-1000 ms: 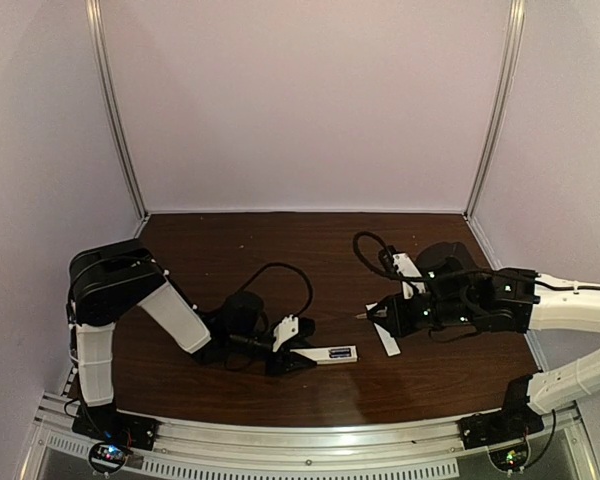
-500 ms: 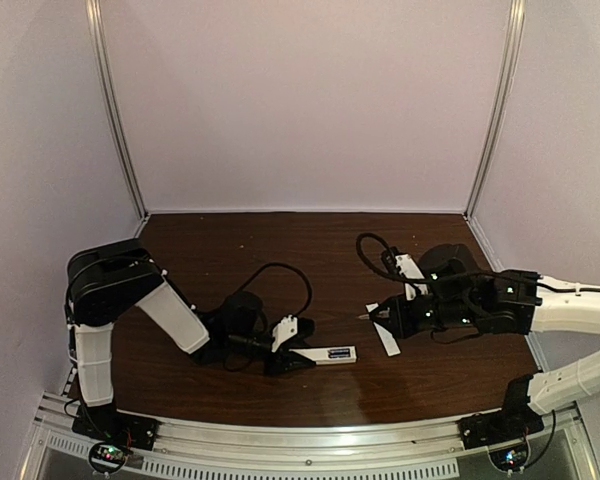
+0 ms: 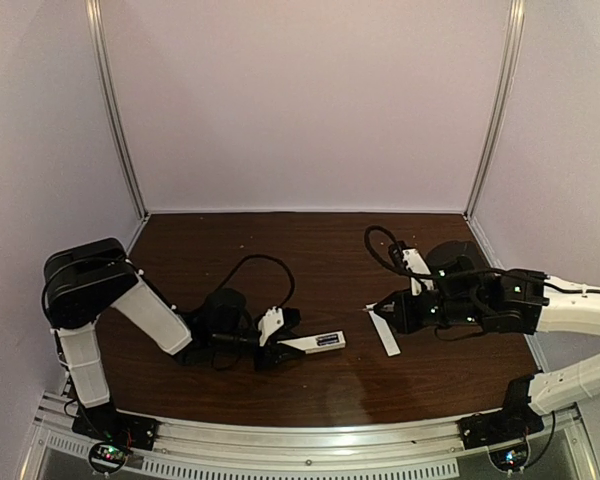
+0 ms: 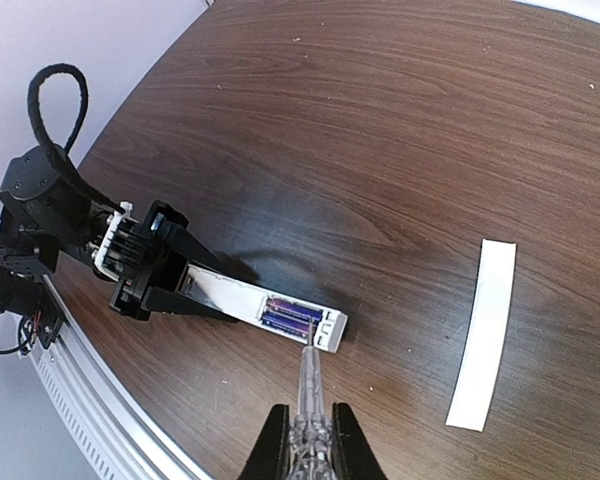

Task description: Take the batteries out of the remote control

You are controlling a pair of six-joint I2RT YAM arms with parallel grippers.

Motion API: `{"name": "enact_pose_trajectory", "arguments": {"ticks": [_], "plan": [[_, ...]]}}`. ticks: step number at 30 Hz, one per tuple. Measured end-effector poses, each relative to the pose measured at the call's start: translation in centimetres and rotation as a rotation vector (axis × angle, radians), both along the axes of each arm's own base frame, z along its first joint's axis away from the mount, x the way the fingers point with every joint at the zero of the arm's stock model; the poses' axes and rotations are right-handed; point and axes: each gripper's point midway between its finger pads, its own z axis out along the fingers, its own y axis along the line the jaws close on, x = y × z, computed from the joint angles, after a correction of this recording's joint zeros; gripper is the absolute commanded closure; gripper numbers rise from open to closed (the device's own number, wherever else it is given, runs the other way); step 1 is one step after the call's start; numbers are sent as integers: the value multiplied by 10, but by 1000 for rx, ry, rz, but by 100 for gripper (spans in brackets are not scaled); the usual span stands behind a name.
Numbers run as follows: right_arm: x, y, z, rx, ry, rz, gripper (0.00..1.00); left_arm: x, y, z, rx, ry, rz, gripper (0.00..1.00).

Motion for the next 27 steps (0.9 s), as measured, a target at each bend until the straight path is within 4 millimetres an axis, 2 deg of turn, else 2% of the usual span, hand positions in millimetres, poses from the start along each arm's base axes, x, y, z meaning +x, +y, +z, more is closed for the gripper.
{"name": "enact_pose_trajectory", "arguments": {"ticks": [7,16,27], "plan": [[0,-2,5,12,-9,-4,100,25,11,8,-14,13,89,100],[-1,-5,16,45,-33,-7,100,16,14,18,-36,8,55,100],[-2,-5,14,47,-32,-5,100,11,16,16,-19,-40,21,100]]}}
